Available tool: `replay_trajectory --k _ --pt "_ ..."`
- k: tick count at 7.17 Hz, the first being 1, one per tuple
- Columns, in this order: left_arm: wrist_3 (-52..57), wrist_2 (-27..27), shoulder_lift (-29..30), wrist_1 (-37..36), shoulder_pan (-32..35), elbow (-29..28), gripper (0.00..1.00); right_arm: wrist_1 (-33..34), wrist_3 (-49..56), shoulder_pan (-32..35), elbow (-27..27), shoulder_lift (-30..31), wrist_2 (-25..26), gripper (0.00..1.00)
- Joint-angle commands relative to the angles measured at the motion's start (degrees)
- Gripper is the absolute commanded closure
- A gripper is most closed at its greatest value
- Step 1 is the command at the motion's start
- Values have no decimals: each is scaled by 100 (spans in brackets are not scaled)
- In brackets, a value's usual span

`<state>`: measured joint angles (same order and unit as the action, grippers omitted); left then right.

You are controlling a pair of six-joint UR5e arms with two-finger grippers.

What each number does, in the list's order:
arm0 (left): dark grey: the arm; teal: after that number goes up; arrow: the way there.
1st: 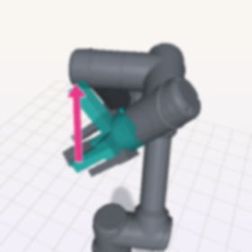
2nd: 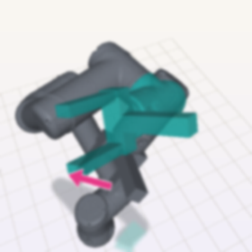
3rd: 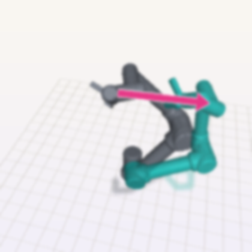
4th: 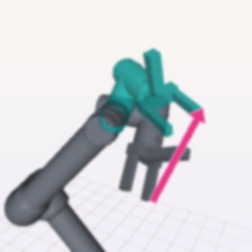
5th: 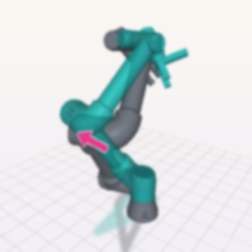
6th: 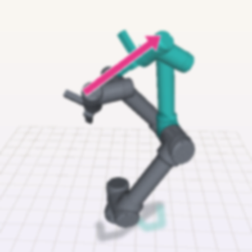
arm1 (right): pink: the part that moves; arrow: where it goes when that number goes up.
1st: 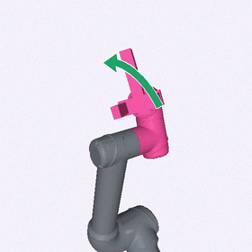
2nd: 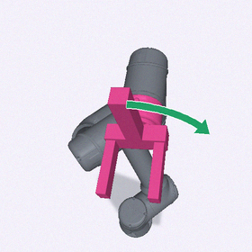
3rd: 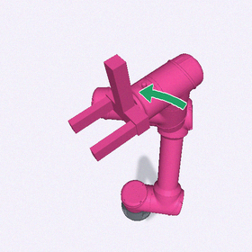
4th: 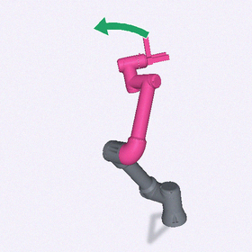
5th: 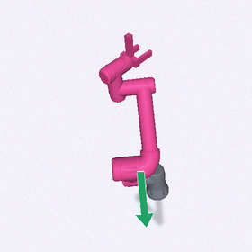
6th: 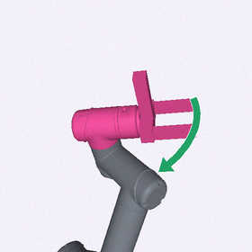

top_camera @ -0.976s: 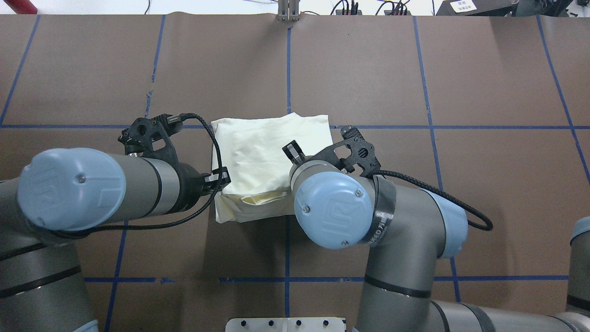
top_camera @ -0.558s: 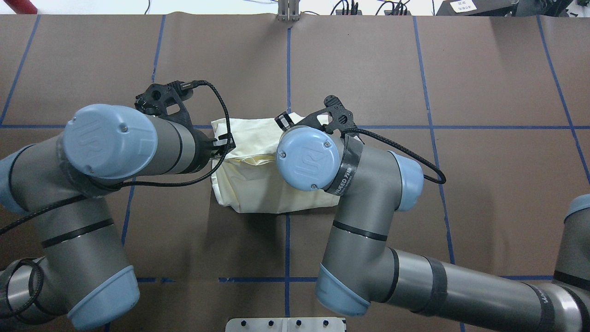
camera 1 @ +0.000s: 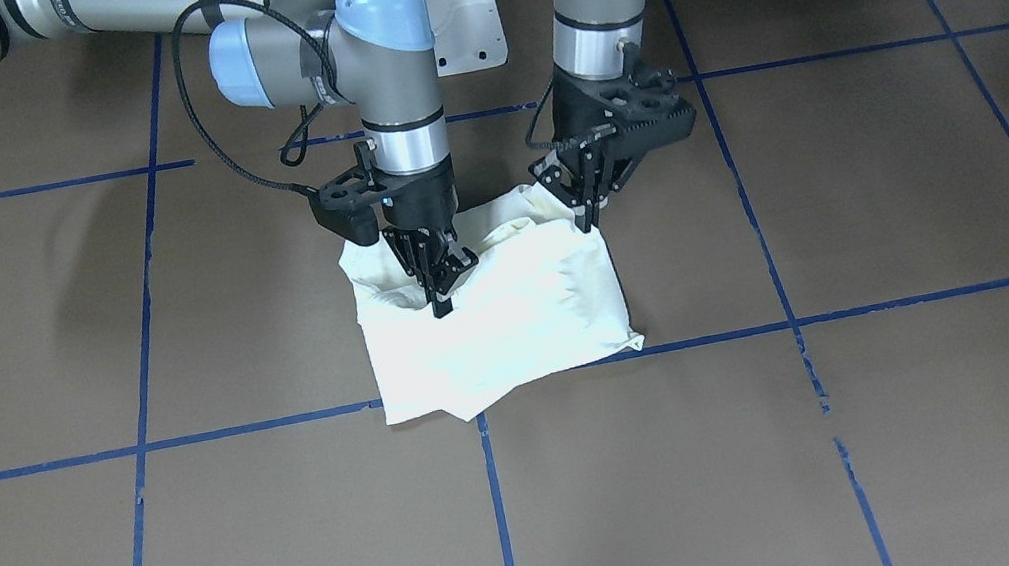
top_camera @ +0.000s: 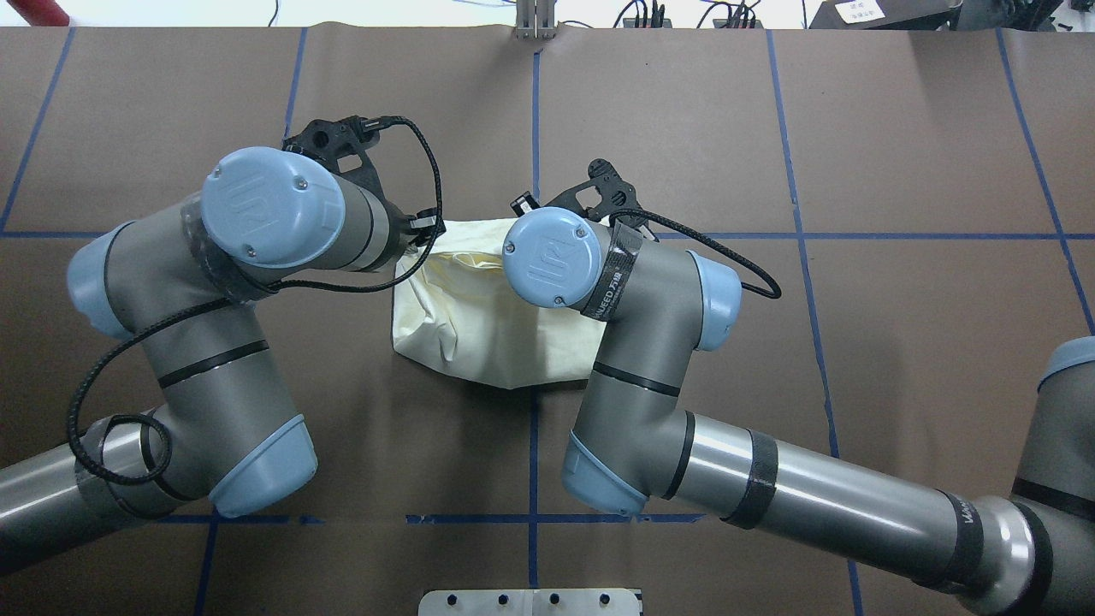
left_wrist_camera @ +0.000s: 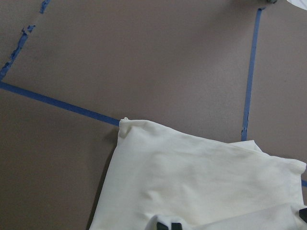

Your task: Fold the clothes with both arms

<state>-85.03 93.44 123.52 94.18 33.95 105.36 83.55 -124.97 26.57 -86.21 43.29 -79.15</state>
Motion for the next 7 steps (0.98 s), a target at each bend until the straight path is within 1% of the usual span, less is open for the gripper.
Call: replay_trajectory --k 1,2,3,5,7 --pt "110 -11 93 468 86 -620 100 -329 192 24 393 -13 -75 100" --pt "136 -11 180 479 86 -683 100 -339 323 24 455 -31 -83 100" --pt "145 -11 285 488 77 -927 100 -339 359 24 482 -31 -83 100" --pt "154 -19 331 819 86 -1332 100 -776 507 33 902 -31 -75 100" --pt "154 -28 322 936 77 -1456 100 -805 544 103 939 -31 -83 100"
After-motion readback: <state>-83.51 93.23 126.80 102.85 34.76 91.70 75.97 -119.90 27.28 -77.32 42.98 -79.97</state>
